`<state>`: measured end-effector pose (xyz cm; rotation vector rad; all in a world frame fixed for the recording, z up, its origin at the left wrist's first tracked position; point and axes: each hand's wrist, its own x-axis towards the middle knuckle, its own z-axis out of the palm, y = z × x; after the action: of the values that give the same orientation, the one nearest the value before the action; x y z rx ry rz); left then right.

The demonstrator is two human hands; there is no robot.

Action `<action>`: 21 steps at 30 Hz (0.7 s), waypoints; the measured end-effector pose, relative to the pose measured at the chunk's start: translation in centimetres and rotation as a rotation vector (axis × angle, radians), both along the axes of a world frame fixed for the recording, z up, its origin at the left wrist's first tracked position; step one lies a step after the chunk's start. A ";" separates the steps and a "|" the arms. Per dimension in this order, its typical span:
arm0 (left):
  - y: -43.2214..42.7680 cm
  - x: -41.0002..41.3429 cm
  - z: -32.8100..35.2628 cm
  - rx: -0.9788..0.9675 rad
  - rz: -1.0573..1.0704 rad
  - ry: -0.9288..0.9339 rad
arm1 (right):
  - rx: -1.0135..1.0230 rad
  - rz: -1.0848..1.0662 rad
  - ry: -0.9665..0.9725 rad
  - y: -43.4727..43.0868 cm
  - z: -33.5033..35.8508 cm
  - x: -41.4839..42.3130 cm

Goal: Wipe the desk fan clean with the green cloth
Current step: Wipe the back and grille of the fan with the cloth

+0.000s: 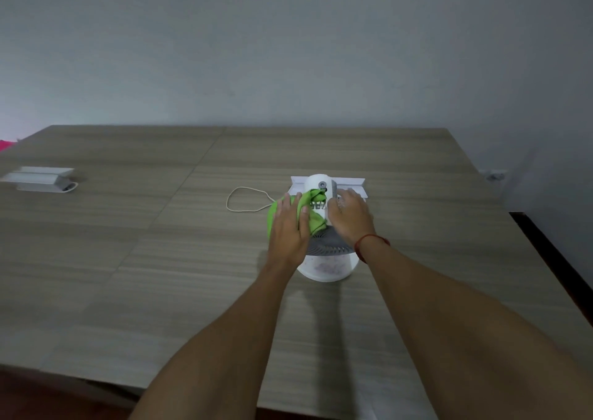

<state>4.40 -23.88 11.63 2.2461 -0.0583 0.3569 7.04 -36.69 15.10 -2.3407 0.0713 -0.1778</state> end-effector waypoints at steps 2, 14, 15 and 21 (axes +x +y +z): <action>0.3 0.6 -0.6 0.012 0.011 -0.007 | -0.075 0.065 -0.033 0.3 0.2 0.5; 1.9 5.2 -1.5 -0.299 0.150 0.135 | -0.137 0.076 -0.065 0.1 -1.8 2.6; 2.1 5.4 -1.5 -0.373 0.171 0.190 | -0.140 0.080 -0.069 0.0 -1.8 2.8; 4.1 6.2 -6.0 -0.798 0.320 0.625 | -0.145 0.079 -0.097 -0.7 -2.1 3.5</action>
<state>10.57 -19.78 5.59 1.4740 0.6626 -0.1594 10.50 -37.42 13.01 -2.4699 -0.0847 -0.2650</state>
